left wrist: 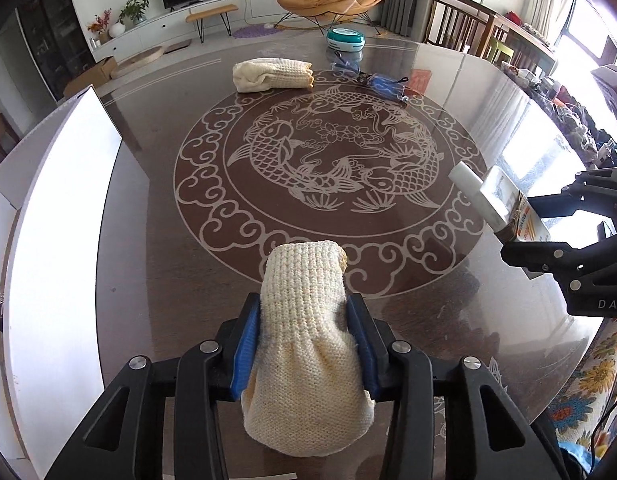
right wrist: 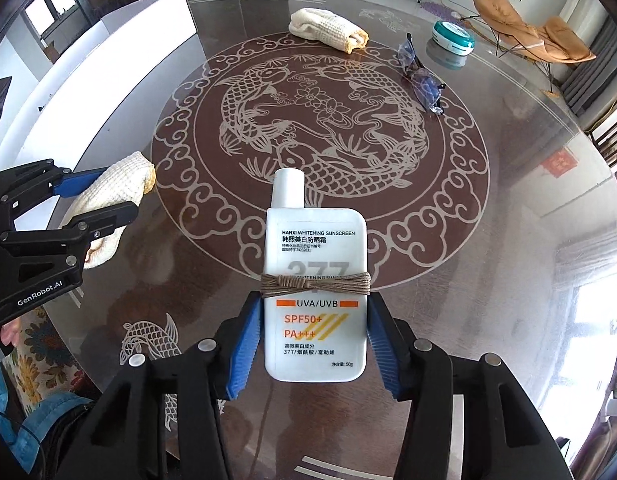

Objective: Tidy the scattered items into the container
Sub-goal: 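Carry the knitted pouch and sunscreen bottle over the white box with both grippers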

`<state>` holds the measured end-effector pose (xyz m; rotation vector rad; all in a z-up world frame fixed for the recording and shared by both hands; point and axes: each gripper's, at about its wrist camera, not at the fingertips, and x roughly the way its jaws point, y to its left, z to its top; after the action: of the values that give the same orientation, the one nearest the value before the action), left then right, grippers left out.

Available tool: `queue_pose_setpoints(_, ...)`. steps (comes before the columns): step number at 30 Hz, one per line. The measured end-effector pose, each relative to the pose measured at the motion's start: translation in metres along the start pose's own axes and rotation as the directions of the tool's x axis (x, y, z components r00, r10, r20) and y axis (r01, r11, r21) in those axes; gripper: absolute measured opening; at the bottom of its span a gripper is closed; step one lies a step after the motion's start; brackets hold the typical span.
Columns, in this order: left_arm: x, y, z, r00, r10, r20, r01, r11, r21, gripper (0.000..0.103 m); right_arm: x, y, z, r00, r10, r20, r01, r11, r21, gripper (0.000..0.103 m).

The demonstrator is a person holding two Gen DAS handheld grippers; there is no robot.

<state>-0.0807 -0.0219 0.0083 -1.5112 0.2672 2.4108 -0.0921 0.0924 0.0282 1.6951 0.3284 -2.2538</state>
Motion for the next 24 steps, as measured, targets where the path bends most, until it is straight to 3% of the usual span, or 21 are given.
queue_pose_setpoints(6,-0.043,0.029,0.007,0.999,0.007,0.046,-0.006,1.0,-0.013,0.043,-0.036,0.022,0.023,0.998,0.04,0.048,-0.038,0.999,-0.038,0.052)
queue_pose_setpoints(12,-0.112,0.098,0.011,0.99,0.057,0.128,-0.047,0.996,-0.081,0.043,-0.085,0.074,0.068,0.987,0.078,0.138,-0.063,0.992,-0.114,0.052)
queue_pose_setpoints(17,-0.163,0.175,-0.006,0.974,0.148,0.173,-0.118,0.978,-0.174,0.043,-0.12,0.138,0.112,0.964,0.168,0.204,-0.131,0.974,-0.185,0.052)
queue_pose_setpoints(24,-0.182,0.284,-0.059,0.96,0.25,0.123,-0.195,0.918,-0.344,0.043,-0.124,0.26,0.156,0.917,0.352,0.188,-0.286,0.909,-0.304,0.052)
